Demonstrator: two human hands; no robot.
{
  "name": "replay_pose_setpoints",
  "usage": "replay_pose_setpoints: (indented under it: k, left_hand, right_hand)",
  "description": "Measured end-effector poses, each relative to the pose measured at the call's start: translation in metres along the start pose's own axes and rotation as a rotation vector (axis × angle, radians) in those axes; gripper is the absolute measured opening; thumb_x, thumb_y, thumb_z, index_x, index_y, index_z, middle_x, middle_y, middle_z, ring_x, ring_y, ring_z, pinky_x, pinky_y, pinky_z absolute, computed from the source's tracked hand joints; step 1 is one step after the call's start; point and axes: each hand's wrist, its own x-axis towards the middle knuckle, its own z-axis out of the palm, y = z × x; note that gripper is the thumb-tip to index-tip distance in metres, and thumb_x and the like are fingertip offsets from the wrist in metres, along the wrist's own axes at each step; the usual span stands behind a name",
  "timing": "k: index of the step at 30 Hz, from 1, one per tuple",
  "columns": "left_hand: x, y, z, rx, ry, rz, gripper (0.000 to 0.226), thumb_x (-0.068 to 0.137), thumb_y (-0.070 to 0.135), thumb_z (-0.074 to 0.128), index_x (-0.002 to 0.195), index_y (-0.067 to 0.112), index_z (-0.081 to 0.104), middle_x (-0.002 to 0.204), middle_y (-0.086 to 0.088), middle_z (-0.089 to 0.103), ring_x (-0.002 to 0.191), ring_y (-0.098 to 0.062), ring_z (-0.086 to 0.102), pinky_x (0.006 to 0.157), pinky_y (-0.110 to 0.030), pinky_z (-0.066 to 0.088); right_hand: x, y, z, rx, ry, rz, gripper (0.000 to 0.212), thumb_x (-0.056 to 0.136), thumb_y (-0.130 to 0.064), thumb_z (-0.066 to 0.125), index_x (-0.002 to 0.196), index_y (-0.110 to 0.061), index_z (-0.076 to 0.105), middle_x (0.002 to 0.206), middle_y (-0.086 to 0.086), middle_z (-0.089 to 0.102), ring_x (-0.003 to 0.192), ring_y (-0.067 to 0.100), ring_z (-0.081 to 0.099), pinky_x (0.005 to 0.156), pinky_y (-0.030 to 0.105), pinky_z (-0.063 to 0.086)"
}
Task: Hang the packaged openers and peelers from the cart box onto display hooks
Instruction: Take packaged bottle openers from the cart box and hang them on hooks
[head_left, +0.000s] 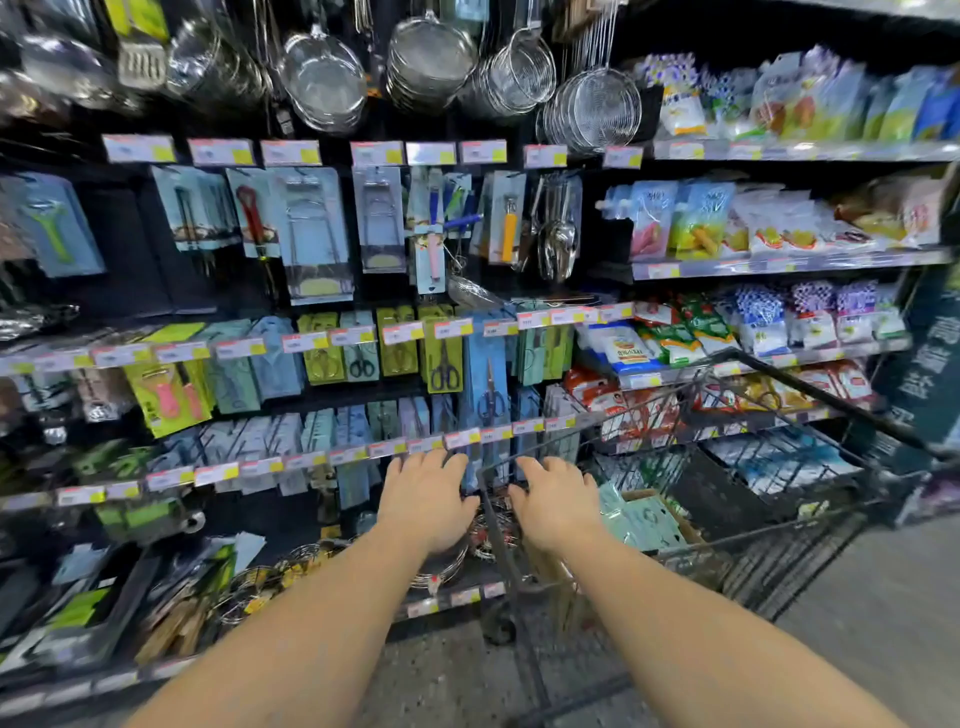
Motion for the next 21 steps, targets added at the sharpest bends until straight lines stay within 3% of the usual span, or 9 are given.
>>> replay_pose_setpoints:
  k: [13,21]
  left_hand:
    - [0.267,0.058,0.108,-0.06,-0.214,0.206,0.064,0.095,0.058,0.038,0.15,0.028,0.031,0.155,-0.003,0.038,0.142,-0.028,0.035,0.117,-0.049,0.026]
    - [0.403,0.108,0.207,-0.053,-0.397,0.526,0.063,0.093,0.055,0.042,0.149,0.026,0.033,0.157,-0.003,0.036,0.142,-0.028,0.035,0.116,-0.05,0.027]
  right_hand:
    - [0.188,0.16,0.061,0.017,-0.142,0.371,0.048,0.1,-0.046,0.035,0.145,-0.029,0.031,0.143,0.009,0.043,0.132,0.033,0.039,0.109,0.051,0.031]
    - [0.248,0.223,0.128,0.055,-0.14,0.73,0.053,0.099,-0.046,0.037,0.148,-0.03,0.029,0.15,0.007,0.038,0.134,0.031,0.039,0.107,0.046,0.035]
